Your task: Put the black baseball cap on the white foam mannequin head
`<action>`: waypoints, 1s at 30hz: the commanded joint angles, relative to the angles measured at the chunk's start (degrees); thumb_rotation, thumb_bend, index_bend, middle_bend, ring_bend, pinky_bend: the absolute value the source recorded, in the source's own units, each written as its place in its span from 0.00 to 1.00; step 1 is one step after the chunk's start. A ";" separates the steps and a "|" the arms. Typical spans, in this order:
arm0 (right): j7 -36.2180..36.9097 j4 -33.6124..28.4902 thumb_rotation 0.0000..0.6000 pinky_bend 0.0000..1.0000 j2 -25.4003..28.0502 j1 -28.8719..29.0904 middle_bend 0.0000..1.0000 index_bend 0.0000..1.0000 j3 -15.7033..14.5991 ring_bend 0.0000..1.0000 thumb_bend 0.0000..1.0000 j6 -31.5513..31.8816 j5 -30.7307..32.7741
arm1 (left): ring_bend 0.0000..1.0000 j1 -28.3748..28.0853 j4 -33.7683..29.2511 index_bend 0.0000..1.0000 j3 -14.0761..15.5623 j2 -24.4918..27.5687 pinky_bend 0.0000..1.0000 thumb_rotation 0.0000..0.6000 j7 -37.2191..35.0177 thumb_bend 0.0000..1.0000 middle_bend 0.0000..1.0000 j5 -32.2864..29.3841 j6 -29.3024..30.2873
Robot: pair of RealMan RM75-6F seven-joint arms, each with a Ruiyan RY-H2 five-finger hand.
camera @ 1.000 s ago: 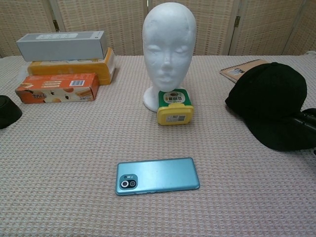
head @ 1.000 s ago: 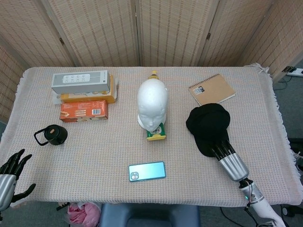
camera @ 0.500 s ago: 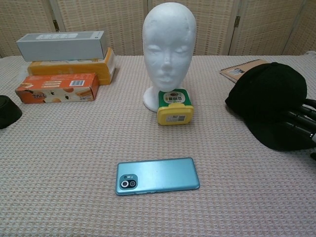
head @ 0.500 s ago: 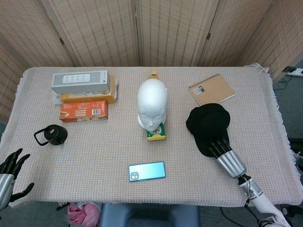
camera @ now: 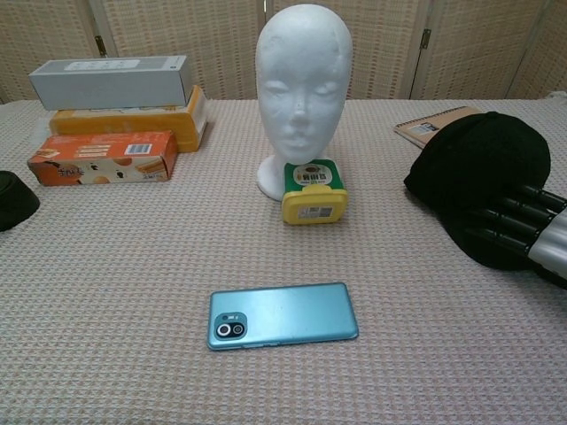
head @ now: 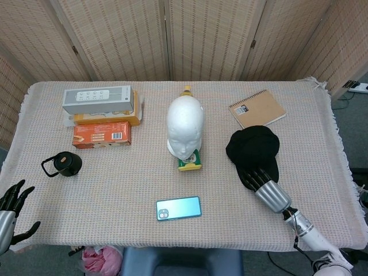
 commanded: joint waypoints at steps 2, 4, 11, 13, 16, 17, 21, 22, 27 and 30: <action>-0.09 0.03 1.00 0.00 0.10 0.36 0.08 0.00 -0.08 0.00 0.42 -0.20 -0.05 | 0.00 -0.09 -0.01 0.14 -0.01 0.02 0.23 1.00 0.10 0.26 0.01 -0.15 -0.26; -0.16 0.11 1.00 0.00 0.12 0.63 0.14 0.01 -0.10 0.03 0.44 -0.37 -0.06 | 0.00 -0.08 -0.05 0.14 -0.02 0.01 0.23 1.00 0.10 0.26 0.02 -0.15 -0.25; -0.04 0.24 1.00 0.22 0.28 1.27 0.38 0.36 -0.45 0.28 0.52 -0.39 -0.37 | 0.00 -0.12 -0.11 0.14 -0.02 0.10 0.23 1.00 0.04 0.26 0.03 -0.27 -0.43; 0.12 0.24 1.00 0.28 0.31 1.32 0.44 0.43 -0.52 0.33 0.54 -0.20 -0.42 | 0.00 -0.14 -0.11 0.14 -0.02 0.15 0.23 1.00 -0.03 0.26 0.03 -0.32 -0.51; 0.62 0.19 1.00 0.37 0.38 1.38 0.53 0.56 -0.34 0.43 0.55 0.32 -0.23 | 0.00 -0.14 -0.10 0.14 -0.05 0.21 0.23 1.00 -0.19 0.26 0.03 -0.38 -0.52; 0.82 0.17 1.00 0.40 0.40 1.40 0.56 0.60 -0.24 0.46 0.55 0.52 -0.13 | 0.00 -0.14 -0.11 0.14 -0.03 0.24 0.23 1.00 -0.23 0.26 0.03 -0.37 -0.53; 1.86 0.07 1.00 0.52 0.61 1.52 0.68 0.77 0.33 0.59 0.55 2.29 0.42 | 0.00 -0.13 -0.09 0.14 -0.01 0.25 0.23 1.00 -0.23 0.26 0.03 -0.31 -0.53; 2.18 0.04 1.00 0.56 0.70 1.57 0.71 0.80 0.62 0.62 0.55 3.01 0.69 | 0.00 -0.13 -0.08 0.14 0.01 0.25 0.23 1.00 -0.24 0.26 0.03 -0.29 -0.56; 4.37 -0.43 1.00 0.77 1.23 2.08 0.78 0.90 2.87 0.71 0.55 7.94 2.77 | 0.00 -0.14 -0.09 0.14 0.06 0.25 0.23 1.00 -0.11 0.26 0.03 -0.21 -0.60; 5.98 -0.73 1.00 0.82 1.42 2.38 0.80 0.93 4.76 0.74 0.55 10.88 4.54 | 0.00 -0.14 -0.09 0.14 0.11 0.19 0.23 1.00 0.07 0.26 0.03 -0.15 -0.64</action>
